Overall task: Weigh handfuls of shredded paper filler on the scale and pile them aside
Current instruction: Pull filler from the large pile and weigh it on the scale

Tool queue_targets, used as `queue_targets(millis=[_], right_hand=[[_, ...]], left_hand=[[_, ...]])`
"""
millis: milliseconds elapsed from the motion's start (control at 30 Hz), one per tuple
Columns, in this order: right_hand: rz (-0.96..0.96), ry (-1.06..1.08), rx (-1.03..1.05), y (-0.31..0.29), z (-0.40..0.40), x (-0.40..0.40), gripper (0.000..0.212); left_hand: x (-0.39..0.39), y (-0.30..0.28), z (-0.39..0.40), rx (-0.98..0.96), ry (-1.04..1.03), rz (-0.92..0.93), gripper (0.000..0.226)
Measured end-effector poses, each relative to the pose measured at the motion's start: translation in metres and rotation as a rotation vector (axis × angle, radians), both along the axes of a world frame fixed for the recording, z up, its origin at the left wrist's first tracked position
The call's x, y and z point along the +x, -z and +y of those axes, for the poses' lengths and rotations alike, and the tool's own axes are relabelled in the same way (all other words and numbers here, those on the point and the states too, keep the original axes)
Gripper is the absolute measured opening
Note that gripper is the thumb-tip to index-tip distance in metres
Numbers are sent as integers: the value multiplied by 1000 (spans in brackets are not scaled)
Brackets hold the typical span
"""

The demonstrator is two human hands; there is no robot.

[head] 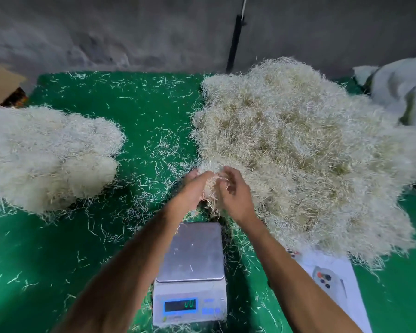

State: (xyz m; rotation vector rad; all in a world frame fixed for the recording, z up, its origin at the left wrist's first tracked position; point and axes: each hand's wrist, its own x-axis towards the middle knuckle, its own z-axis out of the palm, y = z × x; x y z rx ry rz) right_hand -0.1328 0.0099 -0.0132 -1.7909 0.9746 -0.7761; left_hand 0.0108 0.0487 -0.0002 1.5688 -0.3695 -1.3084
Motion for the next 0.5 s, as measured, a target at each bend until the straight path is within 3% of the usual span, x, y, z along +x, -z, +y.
queue_targets(millis=[67, 167, 200, 267, 367, 433, 500], right_hand=[[61, 72, -101, -15, -7, -1, 55], [328, -133, -152, -32, -10, 8, 77], [455, -180, -204, -37, -9, 14, 71], [659, -172, -364, -47, -9, 24, 38], [793, -90, -406, -63, -12, 28, 12], [706, -2, -348, -77, -16, 29, 12], [515, 29, -294, -98, -16, 35, 19]], left_hand=[[20, -25, -2, -29, 1, -51, 92], [38, -70, -2, -99, 99, -80, 115], [41, -85, -2, -119, 114, -123, 120], [50, -110, 0, -168, 71, -221, 124], [66, -132, 15, -207, 41, -349, 119], [73, -142, 29, -129, 305, -621, 101], [72, -138, 36, 88, 565, -1074, 110]])
